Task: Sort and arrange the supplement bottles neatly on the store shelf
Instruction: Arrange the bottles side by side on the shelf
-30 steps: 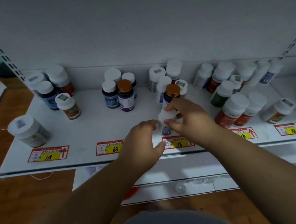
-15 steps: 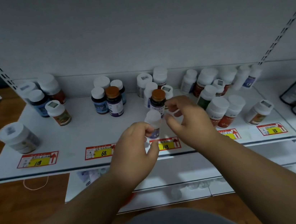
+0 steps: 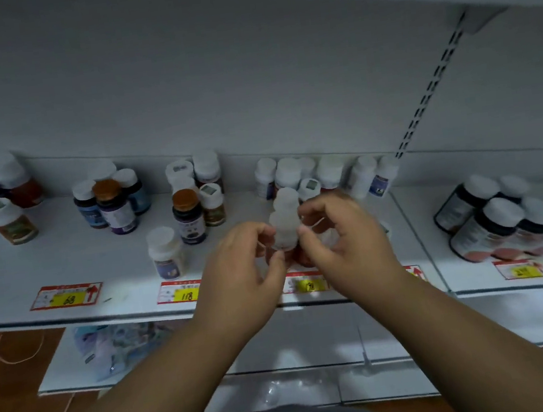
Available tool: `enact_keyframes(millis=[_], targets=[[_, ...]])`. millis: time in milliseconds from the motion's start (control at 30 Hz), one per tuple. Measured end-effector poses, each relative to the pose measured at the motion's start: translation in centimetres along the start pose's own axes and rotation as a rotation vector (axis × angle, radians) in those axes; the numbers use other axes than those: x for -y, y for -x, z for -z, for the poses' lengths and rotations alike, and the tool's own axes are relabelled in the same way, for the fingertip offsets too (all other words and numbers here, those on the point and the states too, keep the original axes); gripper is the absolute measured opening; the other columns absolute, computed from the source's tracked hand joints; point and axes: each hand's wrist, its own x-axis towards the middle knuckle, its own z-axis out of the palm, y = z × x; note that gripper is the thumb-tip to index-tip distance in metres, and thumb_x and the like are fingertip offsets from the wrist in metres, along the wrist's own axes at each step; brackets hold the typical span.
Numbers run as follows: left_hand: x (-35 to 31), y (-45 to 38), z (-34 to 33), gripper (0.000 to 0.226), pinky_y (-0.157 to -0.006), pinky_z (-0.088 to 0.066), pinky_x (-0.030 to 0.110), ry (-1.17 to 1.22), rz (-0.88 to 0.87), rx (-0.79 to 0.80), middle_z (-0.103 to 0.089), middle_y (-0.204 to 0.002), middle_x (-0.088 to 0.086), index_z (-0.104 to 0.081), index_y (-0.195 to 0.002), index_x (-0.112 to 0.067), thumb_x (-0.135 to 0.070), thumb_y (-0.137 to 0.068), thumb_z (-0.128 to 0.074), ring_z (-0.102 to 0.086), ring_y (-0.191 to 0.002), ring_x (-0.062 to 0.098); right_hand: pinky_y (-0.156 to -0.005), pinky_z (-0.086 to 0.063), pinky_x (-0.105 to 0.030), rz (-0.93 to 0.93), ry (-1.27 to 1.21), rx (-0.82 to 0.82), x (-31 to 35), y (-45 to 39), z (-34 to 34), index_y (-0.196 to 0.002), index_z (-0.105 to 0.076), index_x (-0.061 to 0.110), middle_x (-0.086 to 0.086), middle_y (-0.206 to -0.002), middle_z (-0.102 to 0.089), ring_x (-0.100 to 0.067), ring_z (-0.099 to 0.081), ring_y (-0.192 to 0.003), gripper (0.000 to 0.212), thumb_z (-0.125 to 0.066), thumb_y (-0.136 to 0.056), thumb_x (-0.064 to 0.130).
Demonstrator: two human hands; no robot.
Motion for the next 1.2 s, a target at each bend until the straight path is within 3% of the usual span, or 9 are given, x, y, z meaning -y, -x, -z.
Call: enact_keyframes(millis=[133,233,400,500,633,767,867,1000,1200], targets=[[-3.2,-0.8,-2.9,0.022,-0.072,-0.042,0.018,-0.008,-0.017,-0.02,-0.053,-0.093,-0.013,-0.056,-0.104,-0.024,-0.023,-0.084,-0.066,-0.051,-0.084,0.003,-0.075,-0.051,-0.029,0.0,0.003,-0.01,-2.9,-0.2,3.1,-0.103,-0.064,0.019,0.006,-0.096,-0.062,-0.008,-0.059,-0.084,0.019,-0.065,-0.085,0.026],[-5.0,-1.7,-4.2,0.022,-0.069,-0.038,0.012,-0.034,-0.042,-0.003,-0.053,-0.095,-0.015,-0.057,-0.106,-0.024,-0.027,-0.085,-0.064,-0.049,-0.085,0.002,-0.072,-0.051,-0.026,-0.031,-0.001,-0.056,-4.3,-0.5,4.9,-0.101,-0.064,0.02,0.008,-0.095,-0.062,-0.005,-0.058,-0.084,0.016,-0.066,-0.085,0.024],[-6.0,-4.5,-6.1,0.022,-0.073,-0.044,0.028,-0.056,-0.126,0.044,-0.053,-0.092,-0.012,-0.058,-0.104,-0.024,-0.03,-0.084,-0.062,-0.051,-0.086,0.007,-0.07,-0.051,-0.031,-0.085,0.012,-0.179,-6.6,-2.0,6.9,-0.098,-0.062,0.019,0.003,-0.091,-0.062,-0.014,-0.06,-0.08,0.015,-0.066,-0.083,0.022],[-6.1,-6.1,-7.4,0.027,-0.075,-0.046,0.029,-0.04,-0.165,0.038,-0.057,-0.093,-0.008,-0.06,-0.103,-0.022,-0.036,-0.081,-0.054,-0.053,-0.085,0.011,-0.069,-0.051,-0.031,-0.081,0.037,-0.24,-8.9,-2.6,7.6,-0.098,-0.063,0.015,-0.001,-0.092,-0.061,-0.015,-0.059,-0.078,0.017,-0.063,-0.083,0.024],[-6.4,-7.1,-9.3,0.025,-0.071,-0.032,0.018,-0.058,-0.199,0.047,-0.048,-0.09,-0.012,-0.059,-0.105,-0.02,-0.03,-0.082,-0.061,-0.043,-0.081,0.005,-0.08,-0.047,-0.031,-0.195,0.117,-0.144,-13.4,-5.0,8.4,-0.111,-0.061,0.011,-0.009,-0.109,-0.056,-0.023,-0.058,-0.095,0.026,-0.065,-0.086,0.017],[-6.8,-8.5,-11.0,0.027,-0.077,-0.045,0.032,-0.09,-0.157,0.134,-0.051,-0.099,-0.011,-0.056,-0.11,-0.023,-0.029,-0.085,-0.065,-0.052,-0.091,0.013,-0.093,-0.038,-0.029,-0.375,0.226,0.059,-18.1,-8.9,8.0,-0.134,-0.047,0.012,-0.016,-0.131,-0.046,-0.03,-0.049,-0.117,0.045,-0.059,-0.092,0.021],[-7.6,-9.4,-12.2,0.025,-0.075,-0.044,0.035,-0.106,-0.151,0.128,-0.048,-0.096,-0.012,-0.056,-0.106,-0.022,-0.034,-0.085,-0.058,-0.051,-0.088,0.015,-0.095,-0.04,-0.033,-0.469,0.24,0.18,-20.8,-10.6,7.0,-0.133,-0.047,0.01,-0.018,-0.132,-0.046,-0.034,-0.049,-0.119,0.042,-0.055,-0.094,0.021],[-7.9,-9.9,-14.1,0.027,-0.073,-0.043,0.032,-0.116,-0.106,0.11,-0.049,-0.097,-0.011,-0.055,-0.108,-0.021,-0.034,-0.085,-0.057,-0.051,-0.088,0.014,-0.09,-0.041,-0.034,-0.424,0.159,0.098,-23.6,-10.0,5.5,-0.126,-0.05,0.011,-0.017,-0.127,-0.05,-0.034,-0.052,-0.113,0.035,-0.057,-0.093,0.02],[-8.3,-10.3,-15.7,0.026,-0.074,-0.034,0.027,-0.135,-0.045,0.059,-0.046,-0.095,-0.013,-0.055,-0.11,-0.021,-0.028,-0.087,-0.062,-0.045,-0.089,0.01,-0.072,-0.032,-0.027,-0.426,0.185,0.03,-24.5,-10.3,5.9,-0.112,-0.049,0.009,-0.014,-0.115,-0.051,-0.032,-0.054,-0.099,0.023,-0.056,-0.091,0.017]])
